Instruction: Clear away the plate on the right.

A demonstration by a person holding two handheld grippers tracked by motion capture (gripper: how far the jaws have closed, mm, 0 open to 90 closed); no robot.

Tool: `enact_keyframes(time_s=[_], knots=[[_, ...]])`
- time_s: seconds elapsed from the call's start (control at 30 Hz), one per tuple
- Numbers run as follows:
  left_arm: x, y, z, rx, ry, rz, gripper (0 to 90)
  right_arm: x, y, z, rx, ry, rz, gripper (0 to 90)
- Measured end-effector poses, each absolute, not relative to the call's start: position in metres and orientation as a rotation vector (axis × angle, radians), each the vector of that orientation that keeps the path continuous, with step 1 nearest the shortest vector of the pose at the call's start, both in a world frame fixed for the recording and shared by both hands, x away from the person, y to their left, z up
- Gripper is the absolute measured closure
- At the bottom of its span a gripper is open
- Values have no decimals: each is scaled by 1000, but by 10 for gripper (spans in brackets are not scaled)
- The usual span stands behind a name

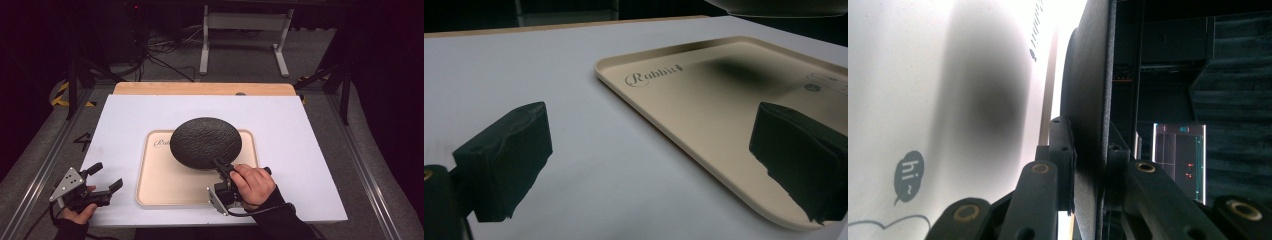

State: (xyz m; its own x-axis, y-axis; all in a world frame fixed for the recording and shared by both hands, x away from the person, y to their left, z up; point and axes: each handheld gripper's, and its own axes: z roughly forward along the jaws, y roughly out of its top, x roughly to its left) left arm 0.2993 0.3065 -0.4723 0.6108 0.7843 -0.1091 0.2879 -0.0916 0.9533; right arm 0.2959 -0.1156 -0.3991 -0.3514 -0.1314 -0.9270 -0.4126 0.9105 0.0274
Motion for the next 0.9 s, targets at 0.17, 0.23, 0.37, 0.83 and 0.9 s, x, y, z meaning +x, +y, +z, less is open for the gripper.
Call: enact_keyframes(time_s=[0.17, 0.23, 0.37, 0.83, 0.9], knots=[[299, 307, -472, 1663, 900, 528, 43, 298, -112, -405, -394, 1952, 308, 817], [299, 306, -472, 1663, 899, 528, 43, 299, -111, -408, -396, 1959, 313, 817], [299, 306, -472, 1663, 900, 529, 43, 301, -109, -413, -402, 1982, 308, 817], [299, 306, -472, 1667, 896, 532, 43, 303, -108, -424, -392, 2035, 307, 817], [299, 306, -472, 1667, 895, 532, 43, 303, -108, -425, -390, 2049, 313, 816]])
